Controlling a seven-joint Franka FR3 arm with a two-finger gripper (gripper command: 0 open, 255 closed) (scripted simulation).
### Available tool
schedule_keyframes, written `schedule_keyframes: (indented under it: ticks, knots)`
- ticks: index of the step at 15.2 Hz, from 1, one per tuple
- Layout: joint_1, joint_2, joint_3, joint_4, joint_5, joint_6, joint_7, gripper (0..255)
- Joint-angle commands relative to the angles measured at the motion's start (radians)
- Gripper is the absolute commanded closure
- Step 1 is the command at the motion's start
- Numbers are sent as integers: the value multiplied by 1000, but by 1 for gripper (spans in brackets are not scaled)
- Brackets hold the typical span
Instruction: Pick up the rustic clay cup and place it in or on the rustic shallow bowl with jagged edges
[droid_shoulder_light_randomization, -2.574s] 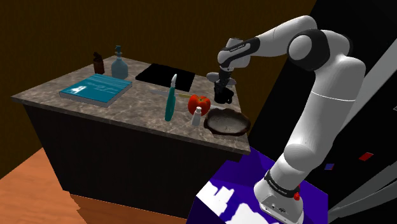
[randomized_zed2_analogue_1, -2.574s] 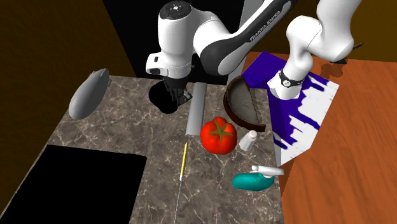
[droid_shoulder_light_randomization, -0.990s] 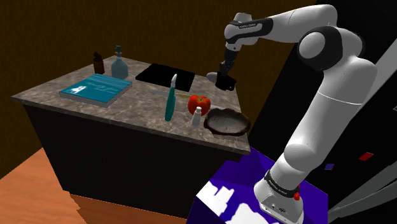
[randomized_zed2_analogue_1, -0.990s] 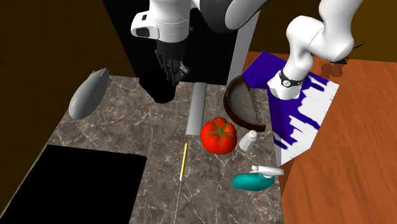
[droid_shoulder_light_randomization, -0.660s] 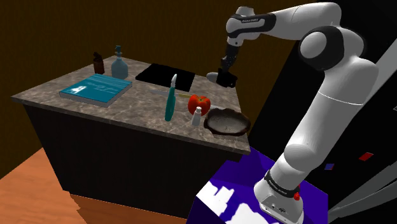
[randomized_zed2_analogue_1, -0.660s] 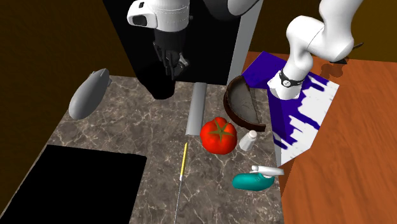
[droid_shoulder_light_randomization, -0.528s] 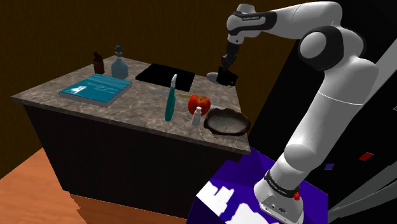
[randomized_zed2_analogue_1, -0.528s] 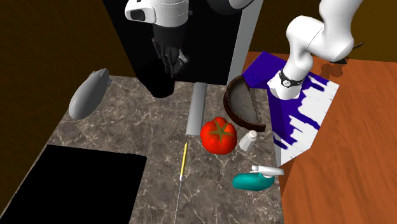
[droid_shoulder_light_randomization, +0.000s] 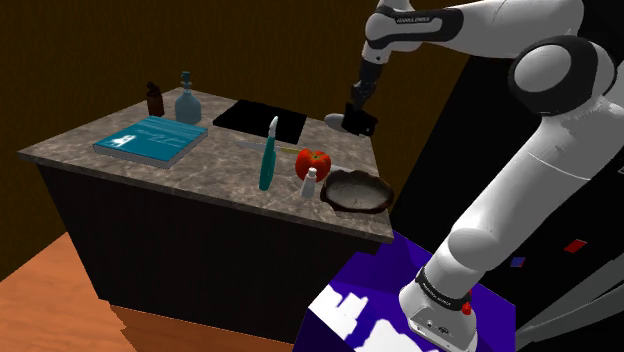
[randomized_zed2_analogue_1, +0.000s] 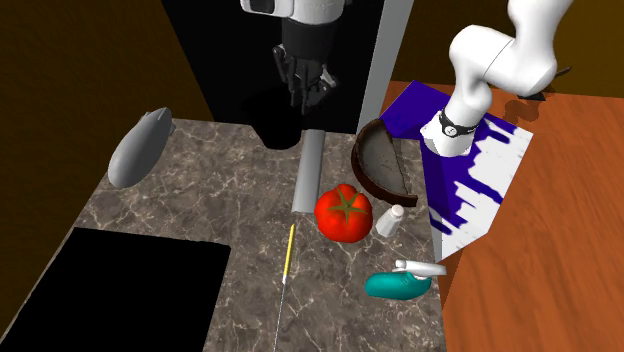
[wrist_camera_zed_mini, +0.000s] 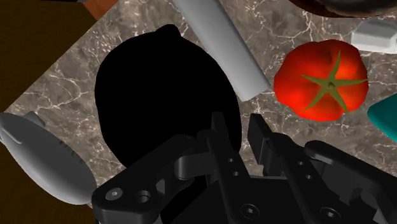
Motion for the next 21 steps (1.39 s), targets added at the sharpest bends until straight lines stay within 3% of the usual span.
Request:
schedule_keyframes:
  ticks: [1,9,18,21]
  knots:
    - [13,-72,19,-69,-20,-3,38,255]
    - [52,-325,122,-266,-50,-68,187,255]
    - [101,-563,262,-395,-6,-192,351,255]
    - [101,-573,262,-442,-7,-154,354,255]
